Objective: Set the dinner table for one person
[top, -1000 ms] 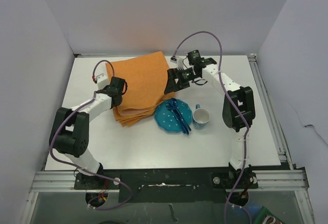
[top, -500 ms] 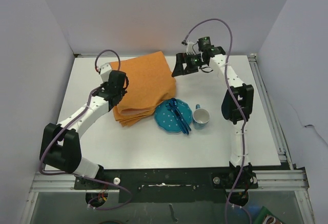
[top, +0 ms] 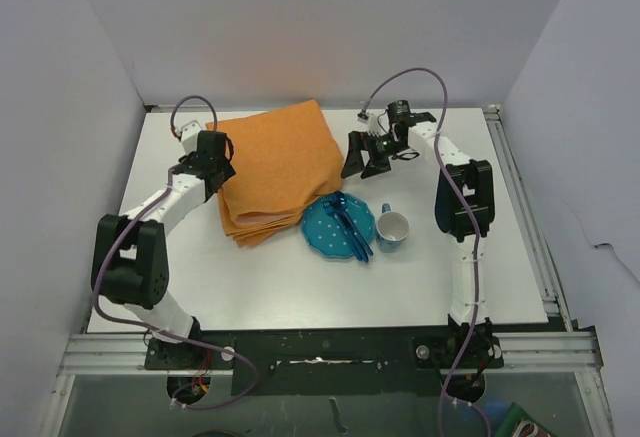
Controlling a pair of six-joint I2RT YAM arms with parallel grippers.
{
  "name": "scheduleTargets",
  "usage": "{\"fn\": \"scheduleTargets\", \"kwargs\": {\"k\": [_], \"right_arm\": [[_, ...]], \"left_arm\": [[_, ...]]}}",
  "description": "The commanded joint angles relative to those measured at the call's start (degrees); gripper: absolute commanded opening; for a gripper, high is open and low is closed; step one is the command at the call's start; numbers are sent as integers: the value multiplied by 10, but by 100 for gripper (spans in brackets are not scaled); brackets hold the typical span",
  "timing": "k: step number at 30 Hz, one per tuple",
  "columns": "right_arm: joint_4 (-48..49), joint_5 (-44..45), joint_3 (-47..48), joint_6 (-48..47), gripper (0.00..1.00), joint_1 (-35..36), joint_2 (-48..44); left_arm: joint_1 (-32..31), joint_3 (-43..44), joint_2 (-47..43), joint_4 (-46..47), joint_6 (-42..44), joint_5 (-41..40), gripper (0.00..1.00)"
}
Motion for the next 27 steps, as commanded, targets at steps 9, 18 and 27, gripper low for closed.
{"fn": "scheduleTargets", "kwargs": {"k": [9,18,27], "right_arm": [[81,-39,-110,16,95,15,-158],[79,-43,-111,14,95,17,-163],[86,-47,-130,24,94,17,-197]], "left_arm": [[79,154,211,60,7,143,57],[92,166,278,16,4,147,58],[119,168,319,-19,11,95,21]]}}
